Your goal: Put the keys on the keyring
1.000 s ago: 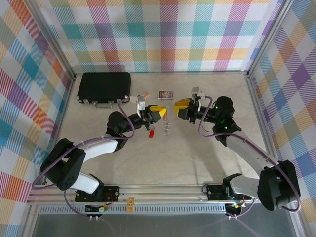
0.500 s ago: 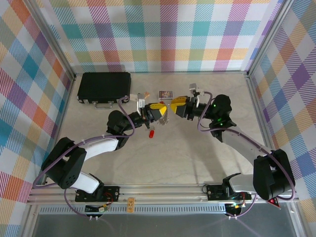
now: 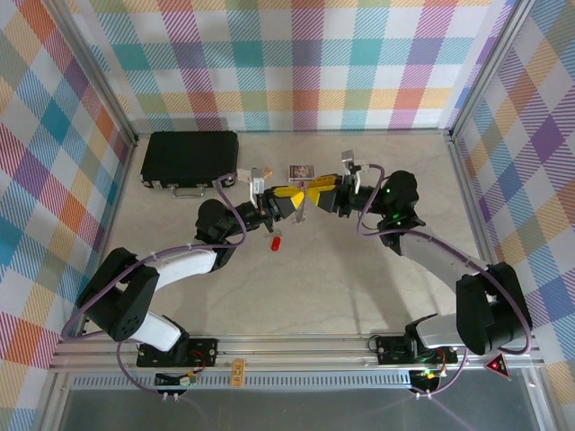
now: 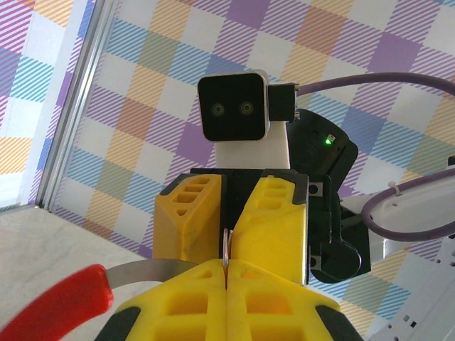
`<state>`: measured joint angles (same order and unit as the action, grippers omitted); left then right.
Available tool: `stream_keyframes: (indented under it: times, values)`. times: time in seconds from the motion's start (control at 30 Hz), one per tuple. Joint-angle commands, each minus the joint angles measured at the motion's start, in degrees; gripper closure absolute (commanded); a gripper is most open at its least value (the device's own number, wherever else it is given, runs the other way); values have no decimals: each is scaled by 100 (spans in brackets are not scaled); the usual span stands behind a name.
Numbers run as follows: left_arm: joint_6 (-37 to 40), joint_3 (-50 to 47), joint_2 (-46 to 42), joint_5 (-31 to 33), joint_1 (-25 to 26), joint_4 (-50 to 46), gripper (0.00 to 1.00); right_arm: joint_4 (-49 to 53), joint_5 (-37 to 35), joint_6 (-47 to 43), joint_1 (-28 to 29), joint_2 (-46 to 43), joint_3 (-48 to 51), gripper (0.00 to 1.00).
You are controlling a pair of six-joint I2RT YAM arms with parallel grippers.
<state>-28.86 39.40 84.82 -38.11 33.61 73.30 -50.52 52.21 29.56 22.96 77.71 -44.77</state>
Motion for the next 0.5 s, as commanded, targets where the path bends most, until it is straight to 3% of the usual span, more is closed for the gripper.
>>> stream_keyframes:
  times: [0.0, 0.47]
  values:
    - [-60, 204, 23, -111, -21, 343, 100, -291, 122, 66, 59, 34, -219, 76]
    - [-61, 160, -61, -60, -21, 343, 100, -238, 98, 102, 136, 148, -216, 83]
